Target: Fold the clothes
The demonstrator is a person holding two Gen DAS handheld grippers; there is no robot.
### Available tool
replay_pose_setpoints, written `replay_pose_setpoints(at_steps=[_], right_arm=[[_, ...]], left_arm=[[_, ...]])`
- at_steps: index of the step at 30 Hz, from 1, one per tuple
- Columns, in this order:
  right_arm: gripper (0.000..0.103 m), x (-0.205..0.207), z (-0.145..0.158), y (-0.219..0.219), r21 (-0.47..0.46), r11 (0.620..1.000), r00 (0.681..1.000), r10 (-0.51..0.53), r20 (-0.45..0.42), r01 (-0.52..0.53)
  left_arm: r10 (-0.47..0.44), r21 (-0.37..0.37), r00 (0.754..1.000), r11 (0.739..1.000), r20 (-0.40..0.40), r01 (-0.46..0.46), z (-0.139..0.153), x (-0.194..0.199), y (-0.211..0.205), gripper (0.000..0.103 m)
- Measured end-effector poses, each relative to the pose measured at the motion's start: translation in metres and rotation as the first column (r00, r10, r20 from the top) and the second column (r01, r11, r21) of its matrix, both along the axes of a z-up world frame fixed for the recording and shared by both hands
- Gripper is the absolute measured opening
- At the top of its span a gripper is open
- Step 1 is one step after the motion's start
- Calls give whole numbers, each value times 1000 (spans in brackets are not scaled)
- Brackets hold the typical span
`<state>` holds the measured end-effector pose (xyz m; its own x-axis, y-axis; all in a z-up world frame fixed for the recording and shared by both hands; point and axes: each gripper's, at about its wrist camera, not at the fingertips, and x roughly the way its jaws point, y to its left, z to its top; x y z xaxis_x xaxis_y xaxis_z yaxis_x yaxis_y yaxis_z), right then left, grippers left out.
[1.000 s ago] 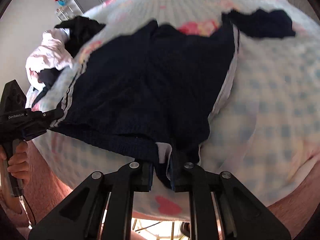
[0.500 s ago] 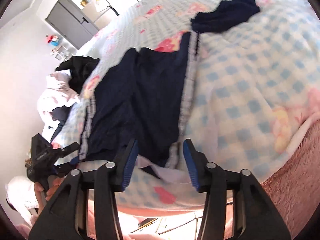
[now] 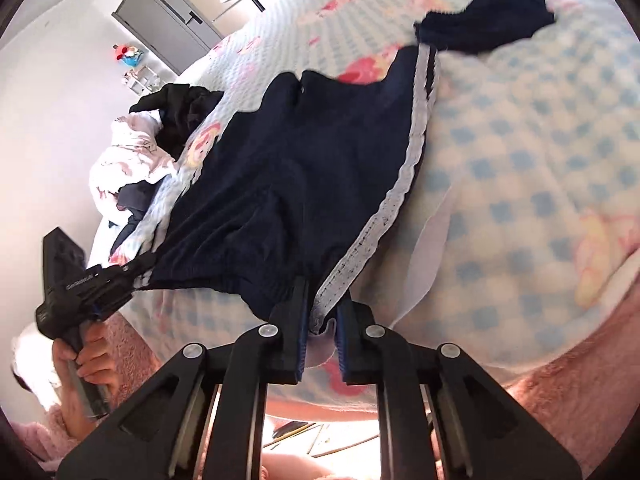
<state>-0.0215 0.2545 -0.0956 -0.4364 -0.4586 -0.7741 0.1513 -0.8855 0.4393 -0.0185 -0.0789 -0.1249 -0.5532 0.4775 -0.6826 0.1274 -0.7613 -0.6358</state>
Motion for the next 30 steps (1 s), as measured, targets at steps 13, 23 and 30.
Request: replay_pose_setpoints(at_steps=[13, 23, 30], right_arm=[[19, 20, -15, 16, 51, 999, 995, -5, 103, -1], [28, -29, 41, 0, 69, 996, 998, 52, -48, -48], [32, -119, 39, -80, 102, 967, 969, 240, -50, -234]], left_arm=[[-48, 0, 996, 999, 75, 48, -20, 5, -9, 40], [-35, -133, 999, 990, 26, 39, -8, -96, -43, 38], [-19, -195, 1000, 981, 12, 21, -29, -160, -47, 37]])
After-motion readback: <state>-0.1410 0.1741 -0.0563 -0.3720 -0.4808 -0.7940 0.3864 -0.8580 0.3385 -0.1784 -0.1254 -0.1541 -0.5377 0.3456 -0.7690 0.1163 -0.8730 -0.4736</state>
